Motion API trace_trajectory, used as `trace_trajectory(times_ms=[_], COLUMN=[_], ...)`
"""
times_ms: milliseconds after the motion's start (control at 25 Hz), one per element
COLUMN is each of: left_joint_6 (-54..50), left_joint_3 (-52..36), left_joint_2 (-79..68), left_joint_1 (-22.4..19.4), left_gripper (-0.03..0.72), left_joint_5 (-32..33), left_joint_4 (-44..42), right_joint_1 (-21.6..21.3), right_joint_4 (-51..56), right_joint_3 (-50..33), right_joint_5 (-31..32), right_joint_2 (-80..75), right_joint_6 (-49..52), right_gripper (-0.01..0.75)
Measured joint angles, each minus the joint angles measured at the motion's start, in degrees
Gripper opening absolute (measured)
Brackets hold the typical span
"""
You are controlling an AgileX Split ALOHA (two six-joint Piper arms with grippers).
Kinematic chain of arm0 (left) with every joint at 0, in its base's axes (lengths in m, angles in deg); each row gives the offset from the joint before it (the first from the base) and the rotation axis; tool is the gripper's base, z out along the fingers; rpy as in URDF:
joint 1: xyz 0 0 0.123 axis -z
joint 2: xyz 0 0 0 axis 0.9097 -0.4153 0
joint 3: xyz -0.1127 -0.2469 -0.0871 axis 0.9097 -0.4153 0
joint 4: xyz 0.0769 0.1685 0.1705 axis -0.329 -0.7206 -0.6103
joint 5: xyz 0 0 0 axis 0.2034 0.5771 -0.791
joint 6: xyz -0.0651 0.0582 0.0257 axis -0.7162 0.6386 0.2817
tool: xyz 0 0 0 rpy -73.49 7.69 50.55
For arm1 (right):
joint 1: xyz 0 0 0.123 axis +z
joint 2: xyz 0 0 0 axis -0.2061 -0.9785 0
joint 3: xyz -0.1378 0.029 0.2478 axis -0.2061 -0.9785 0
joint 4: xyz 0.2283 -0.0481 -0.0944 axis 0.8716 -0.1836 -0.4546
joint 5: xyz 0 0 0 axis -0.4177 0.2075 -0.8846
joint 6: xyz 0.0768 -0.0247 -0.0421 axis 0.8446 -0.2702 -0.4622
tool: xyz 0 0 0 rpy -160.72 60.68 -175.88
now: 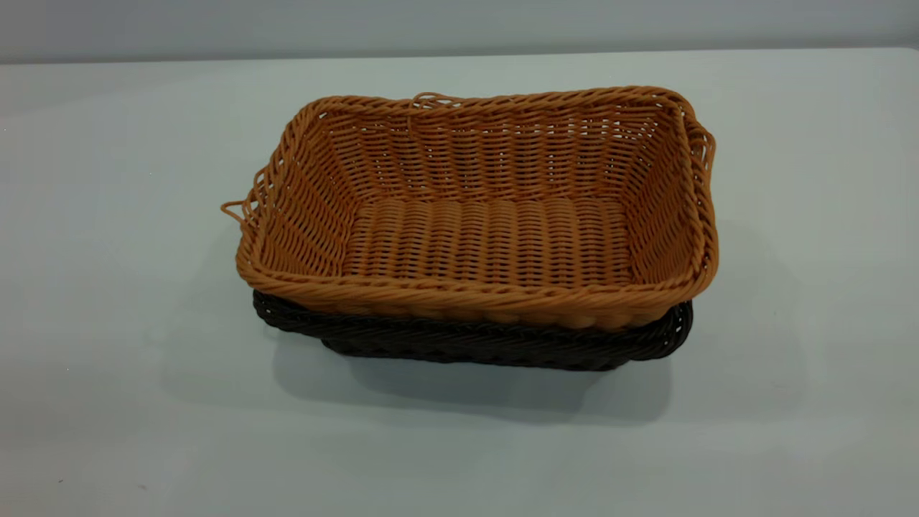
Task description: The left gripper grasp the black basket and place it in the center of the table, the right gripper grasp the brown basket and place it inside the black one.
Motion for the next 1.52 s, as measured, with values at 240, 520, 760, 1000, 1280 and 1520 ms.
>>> trace_trajectory(times_ms=[240,520,760,1000,1280,1520], left_joint_6=[-1.85,-2.05,-2.1,-2.3,-9.83,-12.71], left_joint_3=[-0.32,-0.32,-0.32,-0.32,-0.35,-0.35], left_joint_2=[0.18,0.18,0.95,4.68,7.09,7.09], left_joint_1=[0.0,0.0,-0.14,-4.42,-5.54,-5.54], left_gripper=[0.507,0.507,0.507,0.507,0.507,0.507], left_joint_5=[-0.62,-0.79,-0.85,-0.95,-1.01,-1.01], left_joint_4=[-1.33,-1.38,-1.38,-4.29,-8.84,-9.48], right_joint_1=[0.0,0.0,0.0,0.0,0.0,0.0], right_joint_4=[0.14,0.31,0.32,0.32,0.32,0.38], right_joint_3=[0.0,0.0,0.0,0.0,0.0,0.0], right_joint_5=[0.0,0.0,0.0,0.0,0.0,0.0], right_joint_2=[2.39,2.39,2.39,2.39,2.39,2.39], right_joint_6=[0.0,0.0,0.0,0.0,0.0,0.0], right_gripper=[0.584,0.584,0.584,0.584,0.584,0.584])
